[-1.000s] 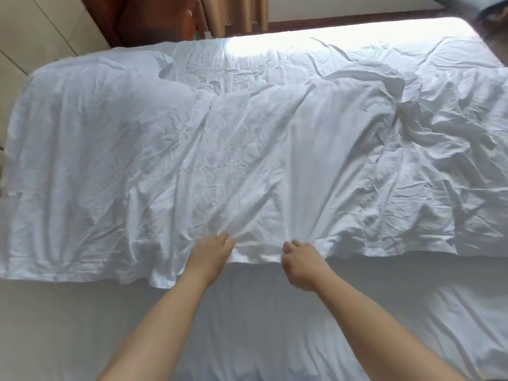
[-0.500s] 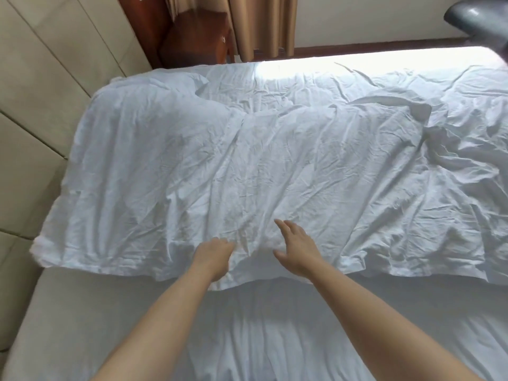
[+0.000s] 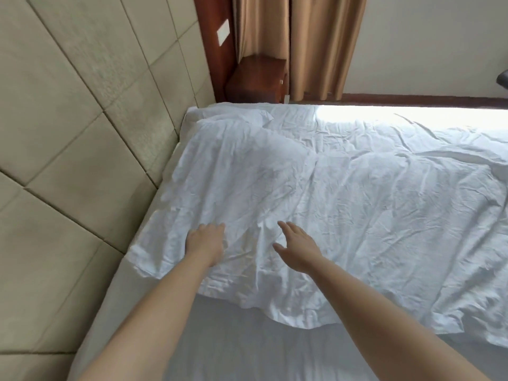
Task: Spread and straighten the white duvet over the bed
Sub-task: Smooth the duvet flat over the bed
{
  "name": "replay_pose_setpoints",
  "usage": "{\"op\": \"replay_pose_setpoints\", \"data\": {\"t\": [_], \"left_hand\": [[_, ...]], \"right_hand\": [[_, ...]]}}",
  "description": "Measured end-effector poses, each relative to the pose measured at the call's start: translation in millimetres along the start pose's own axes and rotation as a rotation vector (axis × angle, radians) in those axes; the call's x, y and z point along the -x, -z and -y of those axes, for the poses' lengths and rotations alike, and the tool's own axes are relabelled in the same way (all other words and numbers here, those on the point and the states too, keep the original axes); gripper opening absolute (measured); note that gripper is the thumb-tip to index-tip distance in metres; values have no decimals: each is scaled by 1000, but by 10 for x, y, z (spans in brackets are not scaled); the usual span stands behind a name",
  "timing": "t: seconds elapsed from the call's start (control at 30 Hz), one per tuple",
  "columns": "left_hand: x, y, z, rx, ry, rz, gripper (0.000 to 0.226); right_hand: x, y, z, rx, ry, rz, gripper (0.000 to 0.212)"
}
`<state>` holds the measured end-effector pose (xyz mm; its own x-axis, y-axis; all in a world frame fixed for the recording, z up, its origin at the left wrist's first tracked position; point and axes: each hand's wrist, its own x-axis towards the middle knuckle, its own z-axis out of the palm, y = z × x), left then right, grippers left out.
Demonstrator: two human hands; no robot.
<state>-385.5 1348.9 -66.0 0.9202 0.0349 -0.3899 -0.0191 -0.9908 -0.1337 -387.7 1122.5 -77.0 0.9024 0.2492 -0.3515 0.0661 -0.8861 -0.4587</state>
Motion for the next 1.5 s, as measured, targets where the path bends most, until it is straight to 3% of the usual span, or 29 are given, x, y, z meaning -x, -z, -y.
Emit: {"op": "replay_pose_setpoints", "data": {"t": [0.33,0.53,0.73,0.87,0.93,0.97,1.07,1.17,1.27,1.33,1.37,1.43,1.5], "left_hand": [[-797,-191,1489,156,182,-139,56],[-1332,-616,1906,426,346,-11,112],[-1700,-980,2029,1058,343,299,140],[-1761,-1151,2076,1239,394,234,136],[-1812,-1180,2122,1335,451,287,105],[-1819,-1168,2129,1337,462,328,92],[-1811,-1143,2116,1181,416,358,88],[-1736,-1089,2018,1219,326,354,56],[-1606,-972,1940,1121,255,285,46],[-1508,-817,1937,1032,184,273,45],[-1442,-705,1927,983,141,271,48],[-1350,-537,1837,909,16,254,63],[-1220,-357,1690,817,-90,238,77]], "right_hand": [[-1079,-410,1321,42,32,28,60],[-1712,-867,1605,81,-50,-6,65],[-2191,-1077,1280,-212,-272,137,84],[-2356,-1093,1225,-245,-364,164,77],[-2413,-1118,1214,-264,-380,158,74],[-2433,-1139,1191,-275,-377,154,73],[-2437,-1172,1139,-300,-361,146,70],[-2359,-1160,1207,-369,-352,106,56],[-2173,-1125,1442,-450,-328,-189,34],[-2010,-1048,1693,-452,-267,-366,29],[-1950,-1008,1822,-459,-218,-360,30],[-1870,-912,2058,-492,-142,-235,37],[-1823,-753,2231,-523,-143,-132,57]]}}
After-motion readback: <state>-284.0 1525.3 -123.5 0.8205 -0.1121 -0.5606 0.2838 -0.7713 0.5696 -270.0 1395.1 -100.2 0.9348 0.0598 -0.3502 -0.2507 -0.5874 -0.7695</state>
